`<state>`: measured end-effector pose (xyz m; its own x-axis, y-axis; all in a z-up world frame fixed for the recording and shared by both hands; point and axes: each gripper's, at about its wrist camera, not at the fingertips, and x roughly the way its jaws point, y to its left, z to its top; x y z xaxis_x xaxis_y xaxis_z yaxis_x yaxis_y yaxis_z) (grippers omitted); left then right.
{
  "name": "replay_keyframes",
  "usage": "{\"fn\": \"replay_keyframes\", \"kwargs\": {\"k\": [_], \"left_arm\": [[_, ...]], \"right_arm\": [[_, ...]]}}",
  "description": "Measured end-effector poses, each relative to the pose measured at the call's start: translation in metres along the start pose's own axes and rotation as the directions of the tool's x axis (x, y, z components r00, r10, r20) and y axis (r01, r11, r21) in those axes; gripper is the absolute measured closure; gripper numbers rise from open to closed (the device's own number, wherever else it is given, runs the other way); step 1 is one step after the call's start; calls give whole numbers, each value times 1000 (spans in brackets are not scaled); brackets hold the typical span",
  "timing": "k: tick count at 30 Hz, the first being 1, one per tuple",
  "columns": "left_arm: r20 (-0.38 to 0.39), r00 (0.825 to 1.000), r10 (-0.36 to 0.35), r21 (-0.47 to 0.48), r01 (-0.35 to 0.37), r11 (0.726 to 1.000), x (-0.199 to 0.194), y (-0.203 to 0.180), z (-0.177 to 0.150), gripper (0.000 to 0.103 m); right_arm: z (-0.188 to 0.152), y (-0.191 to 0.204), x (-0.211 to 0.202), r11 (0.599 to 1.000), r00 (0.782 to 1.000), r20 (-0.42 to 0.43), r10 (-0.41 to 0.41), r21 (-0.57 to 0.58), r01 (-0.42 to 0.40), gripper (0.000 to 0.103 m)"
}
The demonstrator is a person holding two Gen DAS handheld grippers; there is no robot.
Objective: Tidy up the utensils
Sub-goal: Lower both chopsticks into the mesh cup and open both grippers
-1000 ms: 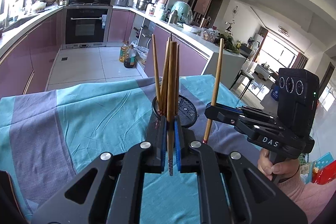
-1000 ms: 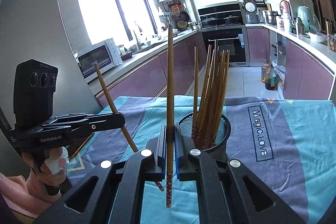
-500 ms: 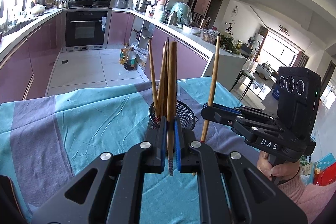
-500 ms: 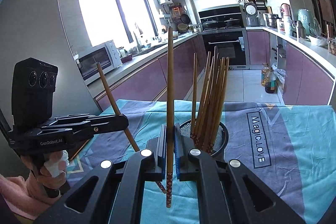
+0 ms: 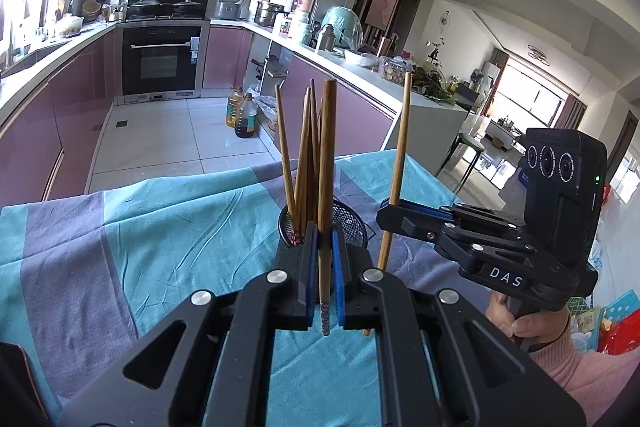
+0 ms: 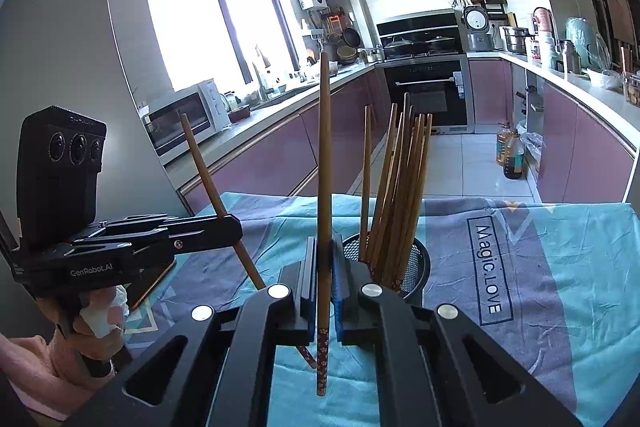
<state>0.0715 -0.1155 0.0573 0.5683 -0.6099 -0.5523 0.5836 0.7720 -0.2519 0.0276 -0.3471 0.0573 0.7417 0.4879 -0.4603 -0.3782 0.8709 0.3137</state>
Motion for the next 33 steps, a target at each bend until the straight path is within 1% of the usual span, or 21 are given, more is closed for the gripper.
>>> {"fn": "replay_keyframes", "kwargs": {"k": [12,20,28,33], "left_arm": [[16,1000,-19,18,19,1000,-5,-7,10,95],[51,998,-22,46,20,999,-15,-13,21,95],[96,995,-33,42,29,999,-26,-19,32,95],[115,993,-15,60,8,998,-31,-24,39,95]], "right_arm": [[10,0,-4,1000,1000,25,-1,-5,1,97],[23,3,-4,1000,999,50,2,-19,-1,97],[33,4,-6,1000,997,78,-4,-24,6,97],[40,4,-6,999,996,89,-9,-30,12,97]]}}
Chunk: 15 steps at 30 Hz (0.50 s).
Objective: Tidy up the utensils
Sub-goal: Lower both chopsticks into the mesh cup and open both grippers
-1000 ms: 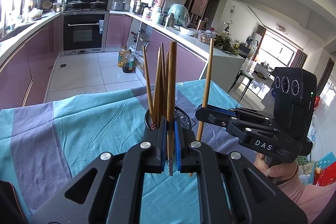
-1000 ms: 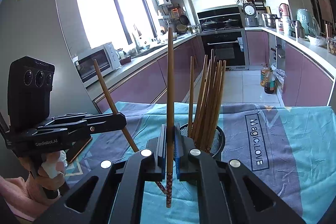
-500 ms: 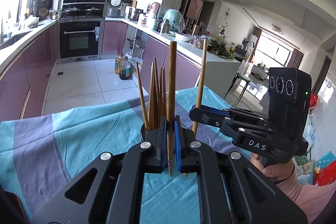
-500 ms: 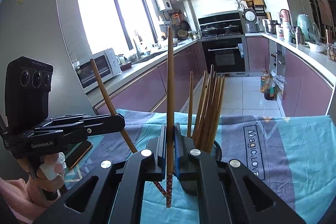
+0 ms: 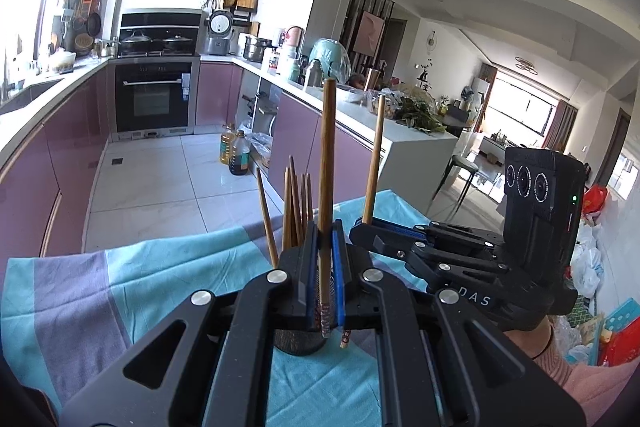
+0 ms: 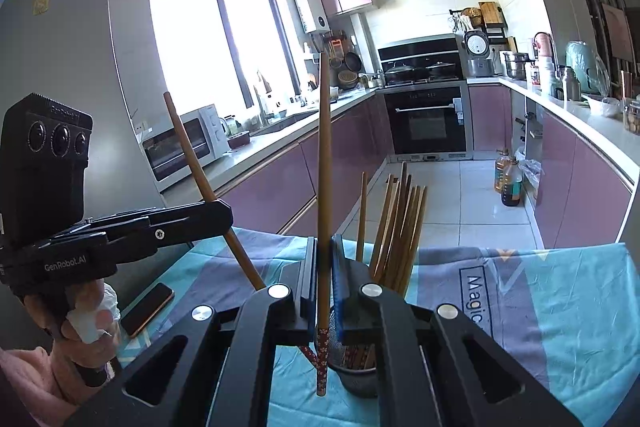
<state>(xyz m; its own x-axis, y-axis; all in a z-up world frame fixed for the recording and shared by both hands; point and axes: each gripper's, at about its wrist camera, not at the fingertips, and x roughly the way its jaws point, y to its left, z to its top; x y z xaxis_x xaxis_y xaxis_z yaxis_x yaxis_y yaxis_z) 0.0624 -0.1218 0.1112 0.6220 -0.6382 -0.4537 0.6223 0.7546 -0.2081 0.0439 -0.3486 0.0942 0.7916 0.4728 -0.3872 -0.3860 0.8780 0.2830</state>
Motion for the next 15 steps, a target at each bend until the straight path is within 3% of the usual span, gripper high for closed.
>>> {"fn": "replay_keyframes", "kwargs": {"k": [15], "left_arm": [[-13,999,44,19,-44,999,4,-5,0,95]], "right_arm": [[14,-8,15,999,999,5,-36,4,36,97]]}}
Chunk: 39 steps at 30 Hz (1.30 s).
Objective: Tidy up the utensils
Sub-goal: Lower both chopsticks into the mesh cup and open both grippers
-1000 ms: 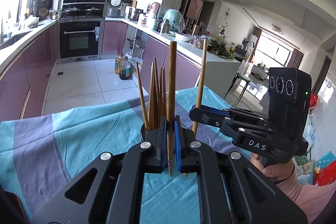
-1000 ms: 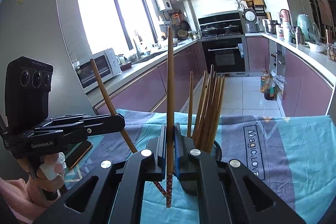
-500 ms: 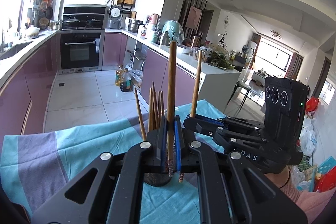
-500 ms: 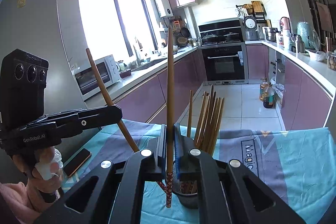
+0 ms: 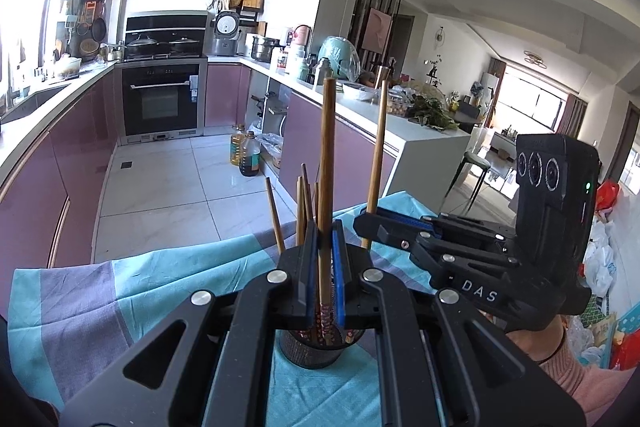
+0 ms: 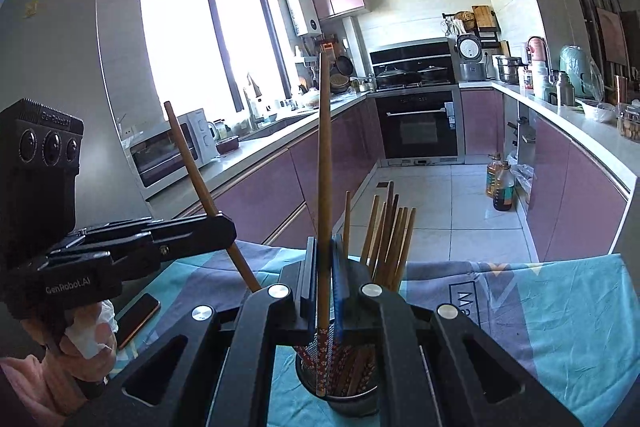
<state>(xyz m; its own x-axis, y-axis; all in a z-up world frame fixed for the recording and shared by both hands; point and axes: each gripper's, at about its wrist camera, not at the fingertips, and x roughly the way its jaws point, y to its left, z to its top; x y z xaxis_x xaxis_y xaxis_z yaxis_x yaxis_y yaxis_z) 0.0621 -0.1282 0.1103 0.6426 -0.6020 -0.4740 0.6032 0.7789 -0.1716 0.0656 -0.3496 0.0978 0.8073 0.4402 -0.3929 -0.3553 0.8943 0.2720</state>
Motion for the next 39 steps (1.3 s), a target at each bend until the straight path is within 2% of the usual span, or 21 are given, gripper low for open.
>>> {"fn": "replay_keyframes", "kwargs": {"k": [39], "left_arm": [[-121,993,11,2,-10,1000,33,-3,8,95]], "right_arm": [[-17,-8,30,999,996,-70,-53,7,54,97]]}}
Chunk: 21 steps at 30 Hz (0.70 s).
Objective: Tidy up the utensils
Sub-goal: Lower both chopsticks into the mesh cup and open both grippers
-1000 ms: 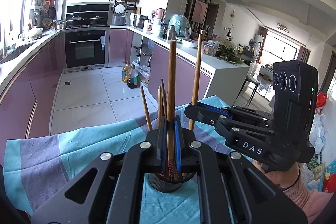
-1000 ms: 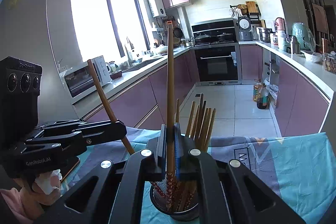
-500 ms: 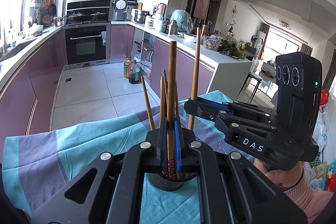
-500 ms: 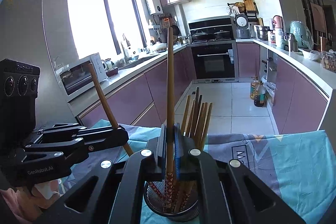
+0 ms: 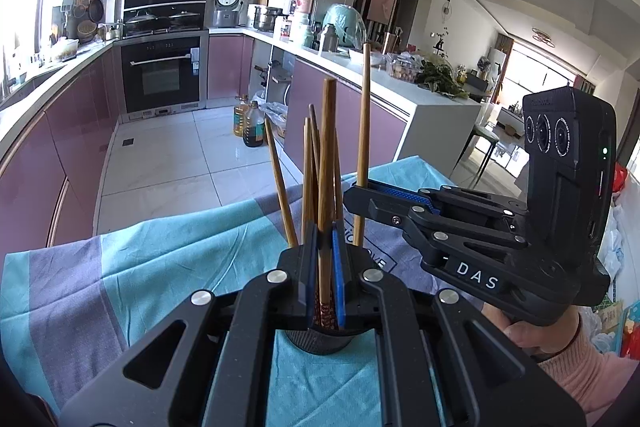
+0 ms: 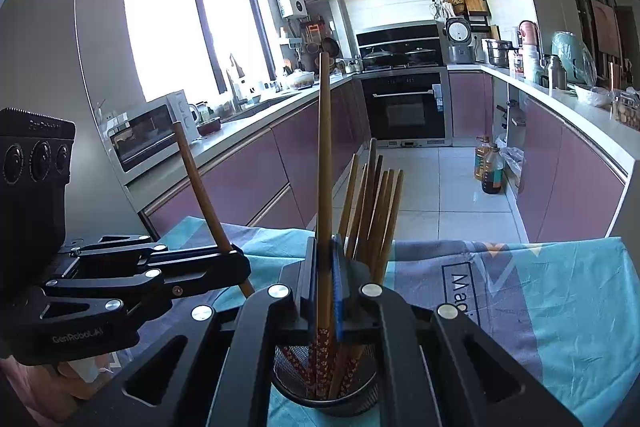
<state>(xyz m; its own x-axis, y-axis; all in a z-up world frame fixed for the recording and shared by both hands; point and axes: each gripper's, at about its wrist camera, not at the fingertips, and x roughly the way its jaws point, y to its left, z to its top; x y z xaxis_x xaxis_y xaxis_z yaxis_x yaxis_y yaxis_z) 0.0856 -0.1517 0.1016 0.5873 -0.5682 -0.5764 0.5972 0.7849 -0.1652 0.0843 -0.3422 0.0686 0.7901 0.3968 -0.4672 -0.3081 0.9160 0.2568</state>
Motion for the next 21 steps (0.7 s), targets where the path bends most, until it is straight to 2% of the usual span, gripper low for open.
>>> {"fn": "replay_keyframes", "kwargs": {"k": [21], "left_arm": [[-48,999,-3,7,3,1000,19,1,-9,95]], "right_arm": [[-23,-2,18,1000,997,-71,-5,14,6,97]]}}
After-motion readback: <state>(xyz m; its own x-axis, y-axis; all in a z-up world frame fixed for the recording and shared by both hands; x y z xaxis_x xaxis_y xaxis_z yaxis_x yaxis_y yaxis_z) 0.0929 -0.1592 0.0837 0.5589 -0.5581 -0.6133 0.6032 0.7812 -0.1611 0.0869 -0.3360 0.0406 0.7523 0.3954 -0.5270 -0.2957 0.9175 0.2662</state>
